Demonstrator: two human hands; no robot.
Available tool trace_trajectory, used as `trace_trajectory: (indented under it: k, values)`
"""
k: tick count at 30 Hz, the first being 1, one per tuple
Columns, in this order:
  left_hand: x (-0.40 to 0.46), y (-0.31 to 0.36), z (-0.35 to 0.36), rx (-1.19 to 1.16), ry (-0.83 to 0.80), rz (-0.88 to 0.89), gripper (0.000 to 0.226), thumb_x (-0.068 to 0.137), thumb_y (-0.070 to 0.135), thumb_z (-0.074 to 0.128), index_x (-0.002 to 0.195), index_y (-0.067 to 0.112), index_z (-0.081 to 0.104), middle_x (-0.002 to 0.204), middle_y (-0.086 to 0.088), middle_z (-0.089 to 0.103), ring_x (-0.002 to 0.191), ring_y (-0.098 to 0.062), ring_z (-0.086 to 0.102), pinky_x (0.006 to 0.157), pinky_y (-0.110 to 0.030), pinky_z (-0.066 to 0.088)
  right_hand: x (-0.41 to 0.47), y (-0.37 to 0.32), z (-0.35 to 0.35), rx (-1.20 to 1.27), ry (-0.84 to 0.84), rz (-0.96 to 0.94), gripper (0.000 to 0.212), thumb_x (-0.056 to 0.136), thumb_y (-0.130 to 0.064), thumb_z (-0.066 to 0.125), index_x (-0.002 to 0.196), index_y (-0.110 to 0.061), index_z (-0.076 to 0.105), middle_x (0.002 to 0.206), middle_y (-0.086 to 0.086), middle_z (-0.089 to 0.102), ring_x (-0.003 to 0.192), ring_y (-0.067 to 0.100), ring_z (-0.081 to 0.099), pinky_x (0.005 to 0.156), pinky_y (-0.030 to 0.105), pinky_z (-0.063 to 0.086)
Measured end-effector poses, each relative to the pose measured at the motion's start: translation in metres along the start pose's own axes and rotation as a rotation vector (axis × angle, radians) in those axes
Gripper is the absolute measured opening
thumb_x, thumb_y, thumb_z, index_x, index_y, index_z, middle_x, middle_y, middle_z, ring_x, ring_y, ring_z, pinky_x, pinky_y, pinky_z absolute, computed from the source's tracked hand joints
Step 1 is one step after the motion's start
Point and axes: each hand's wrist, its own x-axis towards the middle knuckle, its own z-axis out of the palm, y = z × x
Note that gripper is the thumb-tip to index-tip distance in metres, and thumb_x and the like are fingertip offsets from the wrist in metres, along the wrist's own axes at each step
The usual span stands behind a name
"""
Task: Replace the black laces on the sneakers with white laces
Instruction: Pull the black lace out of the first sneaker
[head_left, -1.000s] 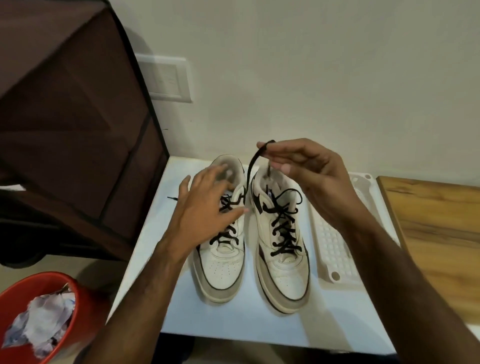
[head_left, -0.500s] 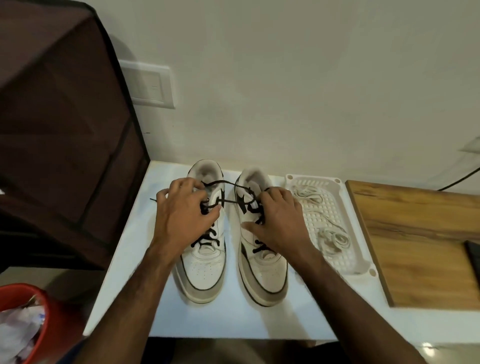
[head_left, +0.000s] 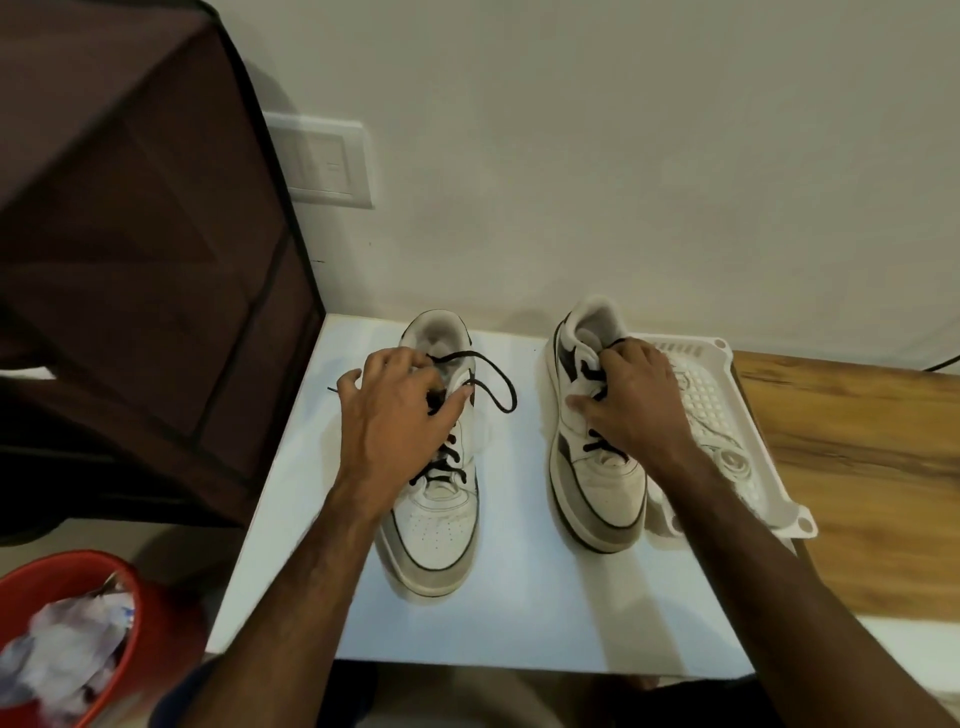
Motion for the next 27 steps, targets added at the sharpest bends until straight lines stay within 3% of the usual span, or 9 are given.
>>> trace_trajectory:
  k: [5, 8, 10, 12, 14, 17, 19, 24, 27]
  values:
    - [0.003, -0.01, -0.004, -0.114, -0.131, 0.102, 0.03, 0.092, 0.051, 0.063, 0.114, 0.03, 0.061, 0.135, 0.013, 0.051, 0.131, -0.012, 0.04, 0.104, -0.041, 0.027, -0.009, -0.016, -0.001, -0.017, 0.109, -0.087, 0.068, 0.08, -0.031, 0.08, 0.137, -0.012, 0.047, 0.141, 0.011, 0.046, 0.141, 0.033, 0.036, 0.123, 0.061, 0.013]
    - [0.004, -0.021, -0.016, -0.235, -0.188, 0.118, 0.034, 0.09, 0.032, 0.068, 0.122, 0.035, 0.058, 0.148, 0.019, 0.037, 0.141, -0.005, 0.025, 0.108, -0.036, 0.019, -0.017, -0.047, -0.005, 0.133, 0.234, -0.283, 0.056, 0.083, -0.02, 0.071, 0.136, -0.015, 0.052, 0.141, 0.008, 0.047, 0.134, 0.031, 0.04, 0.114, 0.052, 0.029]
    - [0.004, -0.029, -0.022, -0.28, -0.211, 0.077, 0.04, 0.089, 0.024, 0.068, 0.124, 0.038, 0.056, 0.148, 0.02, 0.033, 0.138, -0.001, 0.023, 0.107, -0.035, 0.018, -0.022, -0.072, -0.003, 0.297, 0.144, -0.392, 0.045, 0.09, -0.028, 0.063, 0.133, -0.02, 0.054, 0.132, 0.001, 0.052, 0.118, 0.026, 0.05, 0.1, 0.047, 0.04]
    - [0.002, -0.035, -0.025, -0.326, -0.225, 0.073, 0.044, 0.089, 0.023, 0.071, 0.127, 0.037, 0.055, 0.143, 0.018, 0.034, 0.134, 0.0, 0.03, 0.109, -0.037, 0.027, -0.023, -0.09, 0.002, 0.419, -0.003, -0.449, 0.043, 0.093, -0.037, 0.062, 0.134, -0.023, 0.053, 0.122, -0.005, 0.053, 0.098, 0.016, 0.057, 0.091, 0.044, 0.047]
    - [0.001, -0.038, -0.025, -0.399, -0.226, 0.071, 0.044, 0.089, 0.025, 0.074, 0.128, 0.035, 0.055, 0.132, 0.017, 0.037, 0.126, -0.001, 0.045, 0.106, -0.036, 0.042, -0.02, -0.097, 0.009, 0.454, -0.081, -0.455, 0.045, 0.093, -0.031, 0.069, 0.134, -0.024, 0.052, 0.113, -0.01, 0.054, 0.085, 0.01, 0.059, 0.085, 0.043, 0.052]
    - [0.0, -0.038, -0.03, -0.435, -0.229, 0.032, 0.044, 0.089, 0.029, 0.077, 0.127, 0.037, 0.057, 0.121, 0.019, 0.042, 0.106, 0.004, 0.056, 0.087, -0.024, 0.05, -0.01, -0.095, 0.012, 0.452, -0.121, -0.445, 0.04, 0.091, -0.019, 0.07, 0.127, -0.027, 0.055, 0.084, -0.014, 0.059, 0.079, 0.008, 0.057, 0.075, 0.044, 0.054]
    - [0.003, -0.04, -0.032, -0.454, -0.244, 0.023, 0.043, 0.09, 0.022, 0.077, 0.126, 0.036, 0.058, 0.118, 0.018, 0.045, 0.098, -0.002, 0.061, 0.08, -0.02, 0.051, -0.004, -0.093, 0.011, 0.446, -0.141, -0.427, 0.038, 0.088, -0.016, 0.065, 0.121, -0.031, 0.056, 0.076, -0.01, 0.058, 0.077, 0.009, 0.055, 0.07, 0.044, 0.053]
    - [0.009, -0.05, -0.035, -0.432, -0.242, -0.005, 0.038, 0.091, 0.005, 0.072, 0.117, 0.031, 0.062, 0.098, 0.011, 0.058, 0.08, -0.007, 0.06, 0.068, -0.013, 0.042, 0.006, -0.094, 0.008, 0.495, -0.039, -0.391, 0.021, 0.09, -0.018, 0.061, 0.107, -0.031, 0.062, 0.082, -0.012, 0.055, 0.077, 0.008, 0.056, 0.072, 0.045, 0.053]
    - [0.014, -0.044, -0.042, -0.526, -0.101, -0.011, 0.025, 0.089, 0.002, 0.073, 0.105, 0.022, 0.071, 0.092, 0.011, 0.064, 0.077, -0.004, 0.058, 0.067, -0.009, 0.04, 0.002, -0.1, 0.009, 0.628, -0.008, -0.374, 0.013, 0.095, -0.016, 0.063, 0.102, -0.027, 0.068, 0.094, -0.011, 0.056, 0.078, 0.007, 0.06, 0.075, 0.038, 0.054]
